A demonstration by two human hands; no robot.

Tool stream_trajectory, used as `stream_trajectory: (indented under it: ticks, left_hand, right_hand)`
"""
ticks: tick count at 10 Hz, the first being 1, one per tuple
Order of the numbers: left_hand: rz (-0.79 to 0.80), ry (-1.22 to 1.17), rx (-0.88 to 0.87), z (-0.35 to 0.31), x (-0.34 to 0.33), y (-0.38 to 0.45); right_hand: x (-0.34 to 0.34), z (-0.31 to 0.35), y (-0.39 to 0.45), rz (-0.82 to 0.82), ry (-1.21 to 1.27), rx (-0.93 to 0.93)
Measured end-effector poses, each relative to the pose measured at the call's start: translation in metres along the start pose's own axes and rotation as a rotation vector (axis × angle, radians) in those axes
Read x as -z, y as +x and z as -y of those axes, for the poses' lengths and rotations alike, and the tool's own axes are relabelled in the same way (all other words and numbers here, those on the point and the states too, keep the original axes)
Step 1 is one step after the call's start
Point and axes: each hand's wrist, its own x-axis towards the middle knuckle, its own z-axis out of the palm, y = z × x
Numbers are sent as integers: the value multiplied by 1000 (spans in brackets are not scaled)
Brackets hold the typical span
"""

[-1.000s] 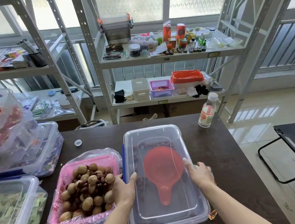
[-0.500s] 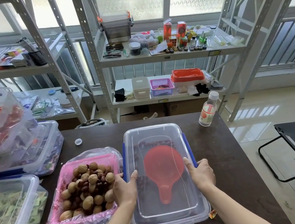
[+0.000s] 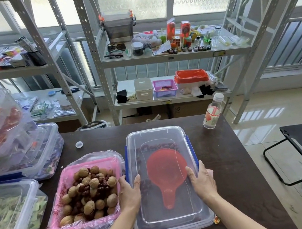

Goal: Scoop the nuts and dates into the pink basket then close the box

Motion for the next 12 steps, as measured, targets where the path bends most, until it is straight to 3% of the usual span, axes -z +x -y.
stream_trajectory:
  ticks: [10,12]
  left_hand:
    - [0,90,40,-11,-7,5]
    - [-56,142,-94,-52,0,7]
  right_hand:
    - [-3,11,0,33,47,-66]
    - [12,31,8,-20,-55,-20]
